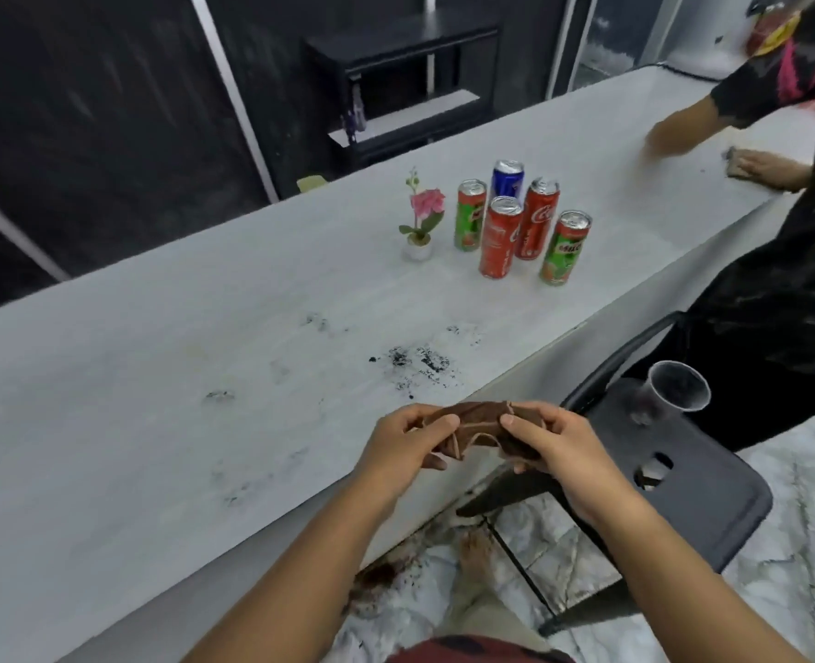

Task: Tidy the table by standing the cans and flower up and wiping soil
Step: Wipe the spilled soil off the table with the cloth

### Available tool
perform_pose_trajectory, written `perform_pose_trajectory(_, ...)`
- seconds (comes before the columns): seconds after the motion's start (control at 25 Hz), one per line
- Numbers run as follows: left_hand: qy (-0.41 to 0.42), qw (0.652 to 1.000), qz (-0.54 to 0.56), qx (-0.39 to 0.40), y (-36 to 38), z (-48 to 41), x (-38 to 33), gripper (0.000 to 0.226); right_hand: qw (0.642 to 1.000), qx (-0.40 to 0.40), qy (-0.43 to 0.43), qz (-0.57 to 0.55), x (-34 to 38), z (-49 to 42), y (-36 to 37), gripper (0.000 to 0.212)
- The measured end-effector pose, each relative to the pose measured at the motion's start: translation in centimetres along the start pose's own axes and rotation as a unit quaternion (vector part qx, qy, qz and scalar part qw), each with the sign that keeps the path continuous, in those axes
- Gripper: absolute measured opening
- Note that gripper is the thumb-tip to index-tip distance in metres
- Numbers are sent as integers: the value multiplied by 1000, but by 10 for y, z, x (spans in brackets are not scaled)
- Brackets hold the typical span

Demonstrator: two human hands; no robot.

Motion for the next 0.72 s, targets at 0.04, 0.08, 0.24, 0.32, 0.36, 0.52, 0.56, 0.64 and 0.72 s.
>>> perform_pose_trajectory(0.04, 10, 1000, 10, -23, -23, 6, -7, 18, 1000, 26, -5, 11, 10, -7, 21, 17)
perform_pose_trajectory(0.08, 22, 999, 16, -42, -45, 12, -14, 17, 999, 47, -11, 21, 20, -14, 42, 16)
perform_pose_trajectory(0.24, 66, 990, 20, -125, -128, 29, -39, 18, 989, 120, -46, 76, 59, -45, 118, 14)
perform_pose_trajectory(0.32, 75, 985, 20, -157, -162, 30, -49, 19, 979, 163, -64, 103, 77, -62, 153, 14)
perform_pose_trajectory(0.36, 80, 981, 19, -177, -181, 30, -56, 19, 973, 183, -76, 120, 88, -74, 173, 13)
perform_pose_trajectory(0.52, 96, 964, 41, -243, -247, 8, -95, 13, 945, 235, -131, 186, 141, -137, 247, 10)
perform_pose_trajectory(0.56, 102, 960, 43, -255, -262, -3, -107, 12, 938, 242, -146, 199, 154, -156, 263, 9)
perform_pose_trajectory(0.64, 115, 955, 18, -274, -287, -28, -130, 12, 929, 241, -172, 222, 175, -195, 287, 7)
perform_pose_trajectory(0.72, 127, 951, -22, -282, -307, -59, -152, 15, 920, 236, -192, 246, 192, -236, 308, 7)
Point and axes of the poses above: each hand's wrist, its own z-axis away from the middle knuckle, its own y-axis out of the palm, x = y × z, the point moved 9 cm from there along -z, towards the middle knuckle, and after that the axes turned 14 degrees about z, right-handed, at the moved point
